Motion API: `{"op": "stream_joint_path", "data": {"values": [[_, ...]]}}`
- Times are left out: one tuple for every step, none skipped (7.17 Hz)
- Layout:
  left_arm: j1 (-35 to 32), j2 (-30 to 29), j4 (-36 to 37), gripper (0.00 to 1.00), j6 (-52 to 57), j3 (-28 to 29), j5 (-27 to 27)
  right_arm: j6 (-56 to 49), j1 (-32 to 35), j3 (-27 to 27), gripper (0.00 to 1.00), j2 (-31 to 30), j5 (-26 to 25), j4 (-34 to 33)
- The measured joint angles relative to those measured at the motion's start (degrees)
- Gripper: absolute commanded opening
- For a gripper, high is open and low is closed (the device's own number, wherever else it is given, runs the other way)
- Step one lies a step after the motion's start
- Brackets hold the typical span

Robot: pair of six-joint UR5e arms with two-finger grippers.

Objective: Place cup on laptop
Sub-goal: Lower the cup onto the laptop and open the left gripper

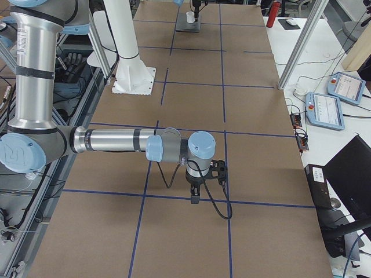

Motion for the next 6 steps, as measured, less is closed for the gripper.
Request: {"op": "stream_joint_path", "data": {"values": [[-0.16, -0.14, 0.06, 1.00, 0.05, -0.46, -0.14, 0.00, 0.00, 0.00, 1.00, 0.00, 0.02, 0.00], [-0.51, -0.37, 0.32, 1.00, 0.45, -1.62, -0.62, 0.00, 0.00, 0.00, 1.00, 0.00, 0.03, 0.00], [-1.77, -0.50, 1.31, 1.00, 2.25, -3.15, -2.13, 0.00, 0.00, 0.00, 1.00, 0.00, 0.04, 0.00], [-4.57, -0.58, 4.04, 1.00, 6.25, -4.77, -4.29, 0.00, 0.00, 0.00, 1.00, 0.00, 0.04, 0.00], [-8.37, -0.60, 9.55, 1.00, 12.08, -7.21, -5.47, 0.00, 0.00, 0.00, 1.00, 0.00, 0.04, 0.00], [-13.26, -0.72, 18.19, 1.00, 19.76, -10.39, -5.75, 0.00, 0.00, 0.00, 1.00, 0.00, 0.04, 0.00]]}}
